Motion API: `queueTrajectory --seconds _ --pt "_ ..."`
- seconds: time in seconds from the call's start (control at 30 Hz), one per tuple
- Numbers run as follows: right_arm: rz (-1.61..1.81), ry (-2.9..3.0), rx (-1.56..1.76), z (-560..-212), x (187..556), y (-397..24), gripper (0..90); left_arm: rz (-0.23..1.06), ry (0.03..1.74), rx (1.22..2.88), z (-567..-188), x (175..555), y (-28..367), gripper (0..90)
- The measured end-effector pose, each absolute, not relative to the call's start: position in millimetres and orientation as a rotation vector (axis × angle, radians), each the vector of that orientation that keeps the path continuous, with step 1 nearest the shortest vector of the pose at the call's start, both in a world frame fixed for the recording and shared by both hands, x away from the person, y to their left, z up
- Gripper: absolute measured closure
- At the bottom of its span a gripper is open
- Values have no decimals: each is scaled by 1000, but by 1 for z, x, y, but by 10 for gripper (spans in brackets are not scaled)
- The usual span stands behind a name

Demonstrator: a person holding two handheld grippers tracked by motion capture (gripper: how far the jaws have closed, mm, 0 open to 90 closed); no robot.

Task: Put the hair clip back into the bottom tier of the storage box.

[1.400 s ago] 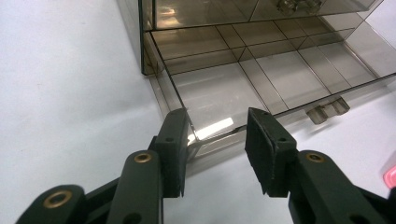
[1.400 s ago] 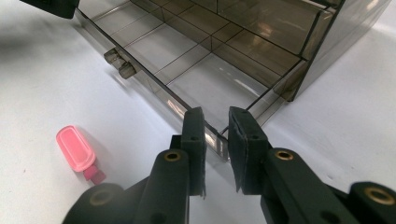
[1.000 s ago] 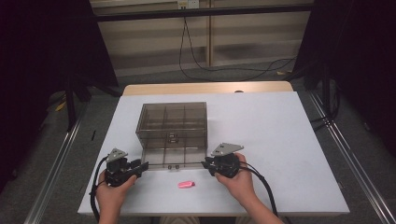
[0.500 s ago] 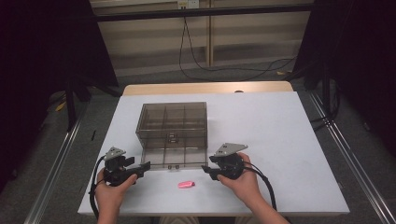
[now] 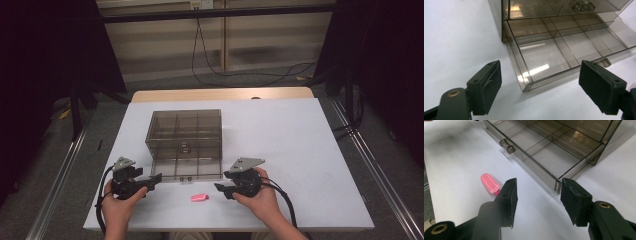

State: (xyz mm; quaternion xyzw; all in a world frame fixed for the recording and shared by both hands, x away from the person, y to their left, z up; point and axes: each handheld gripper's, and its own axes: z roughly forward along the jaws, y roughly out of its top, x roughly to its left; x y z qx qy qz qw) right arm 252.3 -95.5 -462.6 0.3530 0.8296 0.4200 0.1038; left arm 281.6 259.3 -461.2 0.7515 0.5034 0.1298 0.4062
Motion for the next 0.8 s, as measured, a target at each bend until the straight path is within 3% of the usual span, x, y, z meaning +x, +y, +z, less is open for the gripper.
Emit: queueTrajectory --seconds 0.8 --pt "1253 2523 992 -475 249 -78 462 327 1287 1885 -461 280 265 164"
